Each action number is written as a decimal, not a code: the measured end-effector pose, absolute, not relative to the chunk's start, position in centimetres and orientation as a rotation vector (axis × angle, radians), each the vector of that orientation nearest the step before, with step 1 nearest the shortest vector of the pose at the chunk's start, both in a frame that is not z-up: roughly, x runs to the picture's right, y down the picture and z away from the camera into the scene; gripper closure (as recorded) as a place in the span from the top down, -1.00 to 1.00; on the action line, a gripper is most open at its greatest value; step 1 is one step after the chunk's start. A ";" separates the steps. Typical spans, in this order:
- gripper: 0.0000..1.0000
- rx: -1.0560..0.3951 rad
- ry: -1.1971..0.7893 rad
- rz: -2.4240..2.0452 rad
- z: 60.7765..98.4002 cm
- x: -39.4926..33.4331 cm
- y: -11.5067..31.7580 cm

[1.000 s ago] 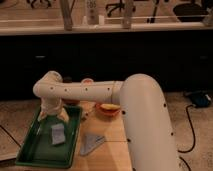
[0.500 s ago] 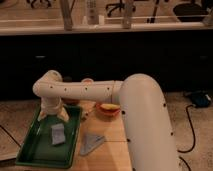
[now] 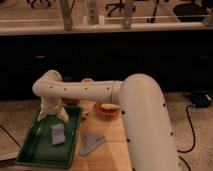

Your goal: Place sponge in tray

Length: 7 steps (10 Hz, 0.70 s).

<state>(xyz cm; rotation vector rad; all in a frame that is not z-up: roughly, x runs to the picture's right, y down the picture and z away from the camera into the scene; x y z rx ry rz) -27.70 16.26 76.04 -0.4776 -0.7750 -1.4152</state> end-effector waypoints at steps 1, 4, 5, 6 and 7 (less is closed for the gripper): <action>0.60 -0.477 -0.776 -1.416 76.0 -27.7 16.2; 0.60 -0.473 -0.782 -1.417 76.2 -27.8 16.3; 0.60 -0.472 -0.785 -1.417 76.3 -27.9 16.4; 0.60 -0.472 -0.786 -1.418 76.3 -27.9 16.3; 0.60 -0.471 -0.788 -1.419 76.4 -27.9 16.3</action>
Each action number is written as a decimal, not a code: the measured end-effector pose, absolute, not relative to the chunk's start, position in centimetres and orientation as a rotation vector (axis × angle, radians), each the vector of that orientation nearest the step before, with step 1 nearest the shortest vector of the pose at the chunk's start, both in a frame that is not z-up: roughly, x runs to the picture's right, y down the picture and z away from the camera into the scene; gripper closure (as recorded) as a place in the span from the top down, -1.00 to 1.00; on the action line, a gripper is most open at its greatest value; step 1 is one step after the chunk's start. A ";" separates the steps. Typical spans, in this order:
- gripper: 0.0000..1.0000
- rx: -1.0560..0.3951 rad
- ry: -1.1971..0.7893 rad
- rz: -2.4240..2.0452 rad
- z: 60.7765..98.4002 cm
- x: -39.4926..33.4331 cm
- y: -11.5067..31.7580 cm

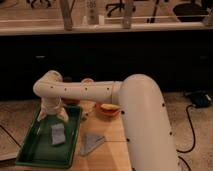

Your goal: Place sponge in tray

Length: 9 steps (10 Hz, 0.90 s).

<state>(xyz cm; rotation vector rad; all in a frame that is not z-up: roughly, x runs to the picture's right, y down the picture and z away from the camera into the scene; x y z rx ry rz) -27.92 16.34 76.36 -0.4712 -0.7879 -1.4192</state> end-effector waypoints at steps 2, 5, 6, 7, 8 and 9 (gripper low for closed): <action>0.60 -0.472 -0.790 -1.419 76.5 -27.9 16.4; 0.60 -0.471 -0.794 -1.420 76.6 -28.0 16.4; 0.60 -0.471 -0.795 -1.420 76.6 -28.0 16.4; 0.60 -0.471 -0.795 -1.421 76.6 -28.0 16.4; 0.60 -0.471 -0.795 -1.421 76.6 -28.0 16.4; 0.60 -0.471 -0.796 -1.421 76.6 -28.1 16.4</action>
